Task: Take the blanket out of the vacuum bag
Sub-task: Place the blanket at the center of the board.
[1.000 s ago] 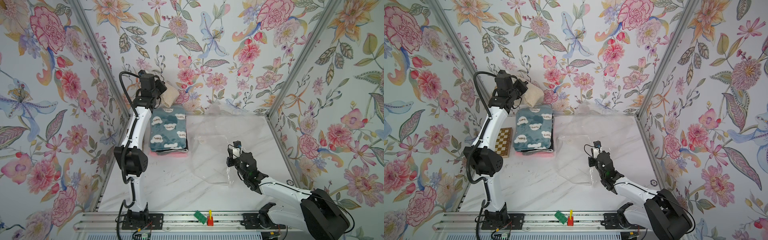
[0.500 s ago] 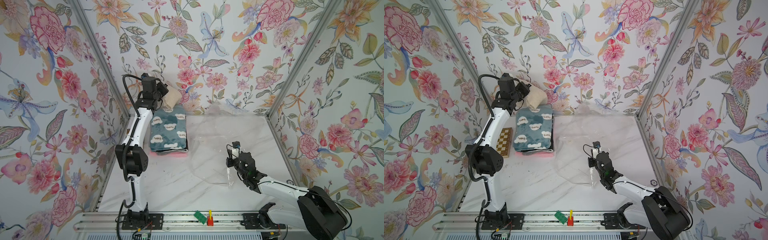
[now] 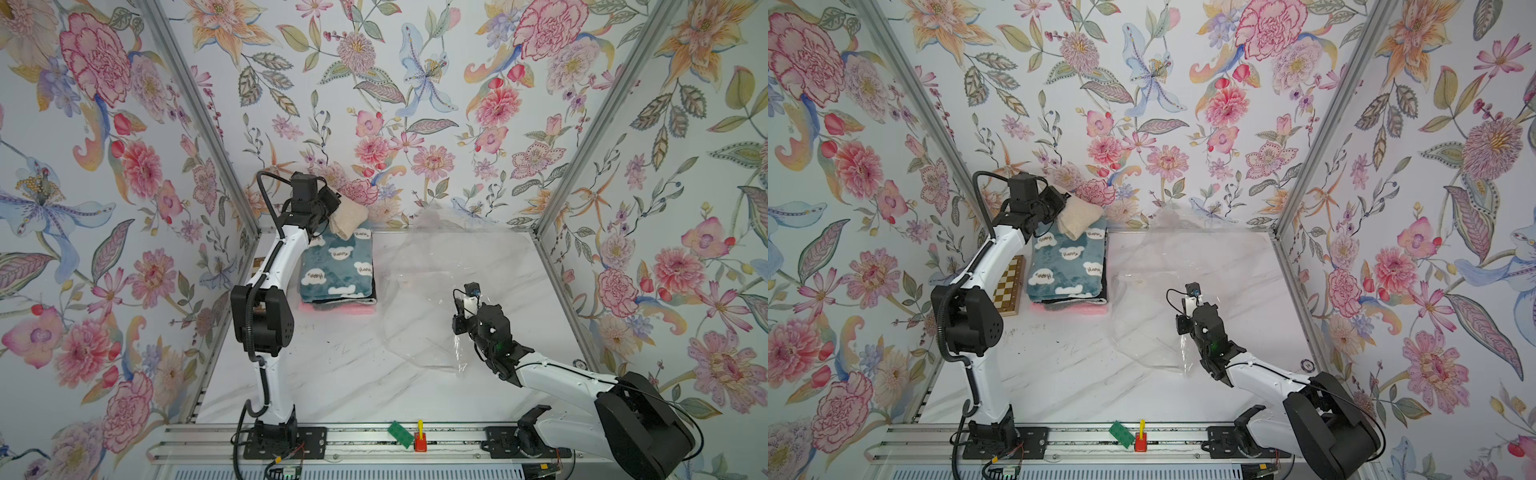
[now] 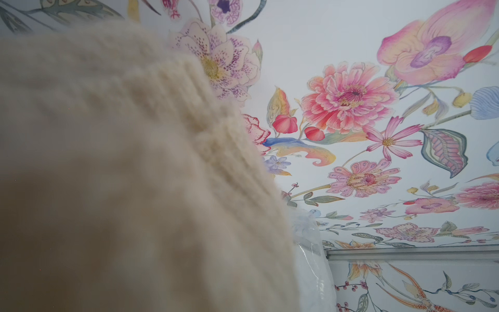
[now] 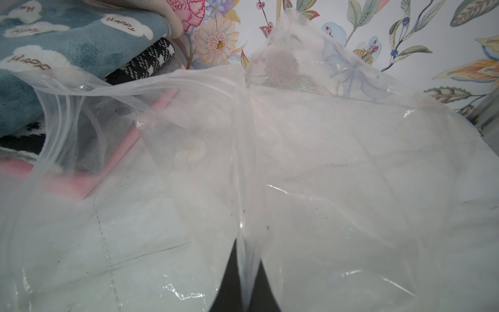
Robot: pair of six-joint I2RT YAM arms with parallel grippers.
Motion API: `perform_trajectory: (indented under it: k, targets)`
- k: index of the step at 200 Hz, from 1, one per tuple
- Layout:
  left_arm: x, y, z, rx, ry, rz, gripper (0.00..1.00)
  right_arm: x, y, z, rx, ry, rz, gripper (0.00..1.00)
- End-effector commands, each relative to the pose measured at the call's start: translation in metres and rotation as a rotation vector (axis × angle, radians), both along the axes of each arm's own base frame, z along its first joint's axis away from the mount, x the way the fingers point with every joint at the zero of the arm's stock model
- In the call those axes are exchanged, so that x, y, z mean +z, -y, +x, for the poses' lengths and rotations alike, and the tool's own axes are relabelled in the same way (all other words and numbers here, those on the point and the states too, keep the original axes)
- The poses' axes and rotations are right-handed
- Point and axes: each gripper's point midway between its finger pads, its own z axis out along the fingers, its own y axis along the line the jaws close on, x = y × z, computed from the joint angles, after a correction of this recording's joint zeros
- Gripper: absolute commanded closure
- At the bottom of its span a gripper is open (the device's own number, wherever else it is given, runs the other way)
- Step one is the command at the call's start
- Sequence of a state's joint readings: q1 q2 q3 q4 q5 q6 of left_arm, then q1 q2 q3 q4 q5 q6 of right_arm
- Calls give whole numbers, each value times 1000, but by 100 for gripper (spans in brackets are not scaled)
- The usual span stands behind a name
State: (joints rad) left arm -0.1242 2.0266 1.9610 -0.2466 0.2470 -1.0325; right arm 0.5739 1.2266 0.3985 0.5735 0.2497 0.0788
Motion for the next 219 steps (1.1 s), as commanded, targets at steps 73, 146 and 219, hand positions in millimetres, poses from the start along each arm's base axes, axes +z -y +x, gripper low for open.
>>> perform_trajectory:
  k: [73,146,219]
  targets:
    - [12,-17,-44,112,-52,-141,100,10,-6,4,16,23,8,100]
    - [59,-18,-42,112,78,-67,100,7,-7,5,20,15,3,100]
    - [68,7,-86,89,89,-59,100,7,-11,4,34,12,11,100]
